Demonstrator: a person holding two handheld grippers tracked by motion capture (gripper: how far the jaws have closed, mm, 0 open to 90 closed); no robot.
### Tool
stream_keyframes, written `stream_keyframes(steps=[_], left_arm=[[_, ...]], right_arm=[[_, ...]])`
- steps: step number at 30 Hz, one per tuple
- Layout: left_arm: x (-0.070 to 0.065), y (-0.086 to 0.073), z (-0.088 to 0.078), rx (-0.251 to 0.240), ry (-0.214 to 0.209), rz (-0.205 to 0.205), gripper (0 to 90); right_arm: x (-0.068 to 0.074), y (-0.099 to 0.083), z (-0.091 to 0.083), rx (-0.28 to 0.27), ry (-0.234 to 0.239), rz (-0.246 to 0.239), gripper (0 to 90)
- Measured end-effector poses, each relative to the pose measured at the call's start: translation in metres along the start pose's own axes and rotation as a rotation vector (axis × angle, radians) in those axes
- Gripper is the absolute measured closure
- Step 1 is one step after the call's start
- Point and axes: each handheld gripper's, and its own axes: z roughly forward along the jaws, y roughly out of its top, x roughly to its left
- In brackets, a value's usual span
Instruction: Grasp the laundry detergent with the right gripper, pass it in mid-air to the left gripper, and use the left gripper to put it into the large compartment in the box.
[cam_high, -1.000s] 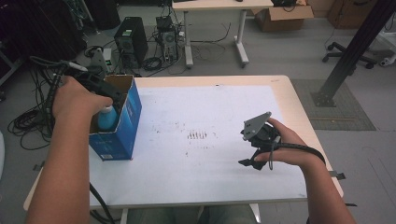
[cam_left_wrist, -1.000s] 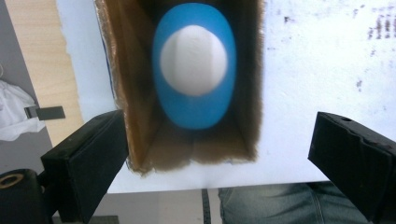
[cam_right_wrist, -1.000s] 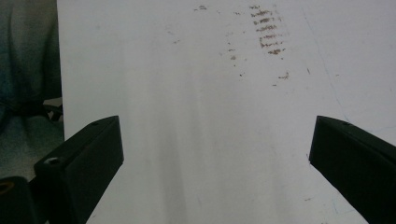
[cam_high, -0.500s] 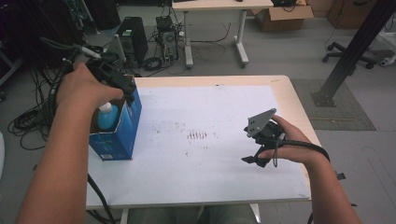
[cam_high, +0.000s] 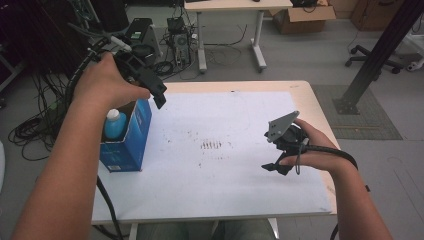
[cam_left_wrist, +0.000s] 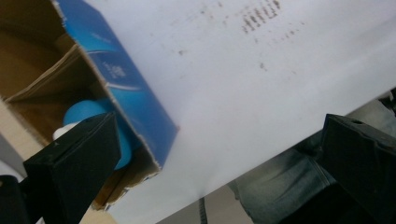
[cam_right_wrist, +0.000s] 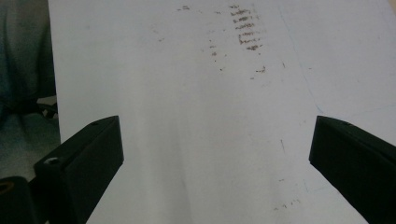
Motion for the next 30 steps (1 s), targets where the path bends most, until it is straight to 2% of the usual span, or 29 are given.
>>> stream_keyframes(steps=[2, 7, 8, 10, 11, 12, 17, 24, 30], left_arm=[[-0.005, 0.001, 0.001, 0.001, 0.000, 0.052, 0.2], [-0.015, 0.004, 0.004, 0.001, -0.008, 0.141, 0.2], [-0.017, 0.004, 0.004, 0.006, -0.012, 0.173, 0.2], [-0.024, 0.004, 0.005, -0.005, 0.005, 0.274, 0.2], [-0.025, 0.003, 0.005, -0.009, -0.007, 0.297, 0.2], [-0.028, 0.002, 0.005, -0.010, -0.018, 0.339, 0.2], [-0.039, -0.001, 0.009, 0.016, -0.010, 0.481, 0.2], [-0.050, -0.002, 0.016, 0.051, -0.011, 0.590, 0.2], [-0.064, -0.003, 0.026, 0.075, -0.014, 0.707, 0.2]], right_arm=[[0.000, 0.000, -0.001, 0.000, 0.002, -0.001, 3.2], [-0.002, 0.001, -0.004, 0.016, 0.000, -0.001, 3.2], [-0.002, 0.001, -0.005, 0.019, -0.003, 0.002, 3.1], [-0.003, 0.003, -0.007, 0.024, -0.003, 0.000, 3.2], [-0.004, 0.004, -0.008, 0.028, -0.006, -0.002, 3.1], [-0.004, 0.005, -0.009, 0.033, -0.005, -0.001, 3.2], [-0.008, 0.009, -0.015, 0.051, -0.010, -0.009, 3.2], [-0.010, 0.020, -0.025, 0.074, -0.008, -0.026, 3.2], [-0.011, 0.026, -0.027, 0.093, 0.001, -0.048, 3.2]])
